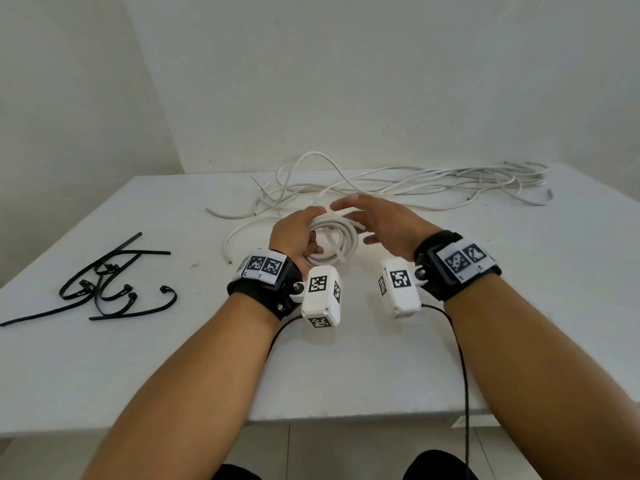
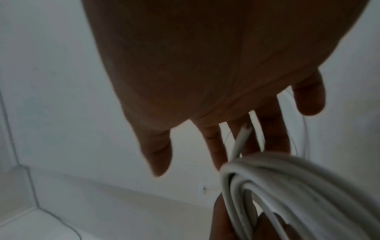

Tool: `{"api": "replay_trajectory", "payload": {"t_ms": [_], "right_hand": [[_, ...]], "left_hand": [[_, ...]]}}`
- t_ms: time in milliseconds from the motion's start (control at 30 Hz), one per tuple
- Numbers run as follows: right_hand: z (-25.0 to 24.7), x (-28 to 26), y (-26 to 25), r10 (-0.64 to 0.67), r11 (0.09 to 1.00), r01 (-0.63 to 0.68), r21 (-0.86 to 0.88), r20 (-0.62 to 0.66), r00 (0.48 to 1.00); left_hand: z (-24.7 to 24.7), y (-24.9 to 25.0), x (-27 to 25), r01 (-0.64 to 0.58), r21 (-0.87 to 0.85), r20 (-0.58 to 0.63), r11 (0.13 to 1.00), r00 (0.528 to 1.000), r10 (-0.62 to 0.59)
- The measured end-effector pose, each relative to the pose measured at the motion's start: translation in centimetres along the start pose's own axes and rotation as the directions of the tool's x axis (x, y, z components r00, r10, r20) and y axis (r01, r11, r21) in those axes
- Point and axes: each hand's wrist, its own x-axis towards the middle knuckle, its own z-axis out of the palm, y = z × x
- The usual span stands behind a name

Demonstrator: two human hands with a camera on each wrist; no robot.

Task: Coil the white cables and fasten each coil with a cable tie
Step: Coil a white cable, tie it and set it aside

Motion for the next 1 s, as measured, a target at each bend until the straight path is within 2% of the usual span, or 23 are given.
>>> {"api": "replay_trajectory", "payload": {"t_ms": [100, 233, 433, 533, 633, 700, 767, 833, 900, 1000], "right_hand": [[-0.6, -0.9, -0.3, -0.175, 0.951, 0.187, -0.245, 0.067, 0.982], [-0.4, -1.1, -1.0, -0.327, 0.777, 0.341, -0.529, 0.124, 0.937], [1.2, -0.8, -1.4, -0.280, 0.607, 0.298, -0.737, 0.153, 0.948], [1.4, -0.7, -1.3, -0.326, 0.538, 0.326, -0.777, 0.165, 0.931], [1.6, -0.4, -1.0, -0.497, 0.546, 0.432, -0.717, 0.137, 0.857], [1.8, 0.0, -0.9, -0.596, 0.597, 0.474, -0.647, 0.038, 0.802], [1.9, 0.2, -0.8, -0.629, 0.673, 0.484, -0.558, -0.089, 0.772], [2.0, 0.3, -0.6, -0.602, 0.747, 0.459, -0.480, -0.195, 0.775], [1.9, 0.3, -0.4, -0.566, 0.792, 0.440, -0.423, -0.236, 0.790], [1.9, 0.2, -0.3, -0.583, 0.780, 0.457, -0.427, -0.230, 0.779]], "left_hand": [[-0.8, 0.3, 0.6, -0.017, -0.017, -0.076, 1.000, 0.997, 0.016], [-1.1, 0.5, 0.8, -0.036, -0.030, -0.085, 0.999, 0.996, 0.033], [-1.3, 0.5, 0.8, -0.027, -0.056, -0.075, 0.998, 0.997, 0.023], [-1.3, 0.6, 0.7, -0.025, -0.063, -0.070, 0.998, 0.997, 0.021], [-1.3, 0.6, 0.6, -0.049, -0.018, -0.071, 0.999, 0.996, 0.048], [-1.2, 0.4, 0.5, -0.107, 0.107, -0.043, 0.989, 0.993, 0.112], [-0.9, 0.2, 0.5, -0.193, 0.199, -0.006, 0.961, 0.980, 0.198], [-0.7, 0.0, 0.6, -0.282, 0.252, 0.032, 0.926, 0.958, 0.283], [-0.6, -0.2, 0.6, -0.343, 0.309, 0.056, 0.887, 0.938, 0.343], [-0.6, -0.2, 0.6, -0.366, 0.363, 0.095, 0.857, 0.929, 0.357]]}}
